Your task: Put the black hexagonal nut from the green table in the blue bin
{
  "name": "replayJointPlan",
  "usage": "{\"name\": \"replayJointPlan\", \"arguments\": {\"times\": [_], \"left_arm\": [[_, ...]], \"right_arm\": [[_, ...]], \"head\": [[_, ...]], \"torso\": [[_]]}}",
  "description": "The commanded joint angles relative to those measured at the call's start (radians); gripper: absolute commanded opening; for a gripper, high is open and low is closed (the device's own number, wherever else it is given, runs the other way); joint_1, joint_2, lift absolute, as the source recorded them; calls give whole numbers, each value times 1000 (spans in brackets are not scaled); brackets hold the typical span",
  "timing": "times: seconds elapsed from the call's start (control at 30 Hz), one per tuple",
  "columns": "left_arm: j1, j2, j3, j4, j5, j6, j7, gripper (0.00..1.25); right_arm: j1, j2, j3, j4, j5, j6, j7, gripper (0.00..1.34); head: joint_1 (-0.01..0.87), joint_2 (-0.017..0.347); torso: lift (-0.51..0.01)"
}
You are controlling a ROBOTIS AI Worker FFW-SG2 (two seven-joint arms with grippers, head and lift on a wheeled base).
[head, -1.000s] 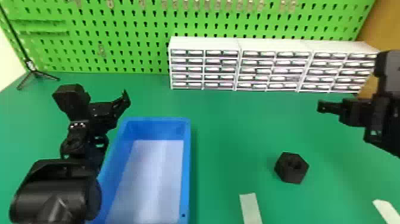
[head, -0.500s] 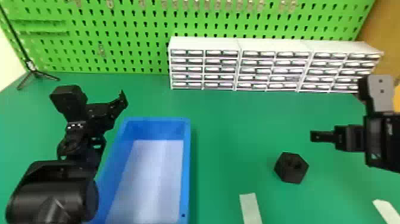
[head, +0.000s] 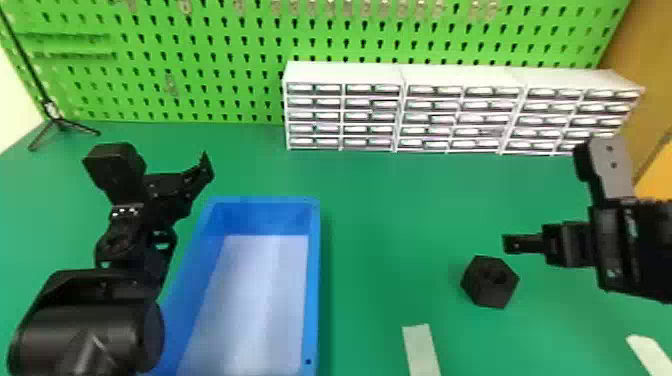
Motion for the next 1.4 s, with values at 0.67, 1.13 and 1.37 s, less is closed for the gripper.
{"name": "replayJointPlan", "arguments": {"times": [0.67, 1.13, 1.37], "left_arm": [[3, 4, 5, -4, -3, 0, 0, 1086], [1, 4, 3, -4, -3, 0, 0, 1086], [0, 4, 3, -4, -3, 0, 2, 1086]], "right_arm": [[54, 17, 0, 19, -1, 1, -1, 1220], [46, 13, 3, 21, 0, 1, -1, 1218], [38, 12, 16, 28, 0, 1, -1, 1218]], "head": [[686, 28], [686, 28], [686, 28]], "torso": [[-96], [-96], [-96]]}}
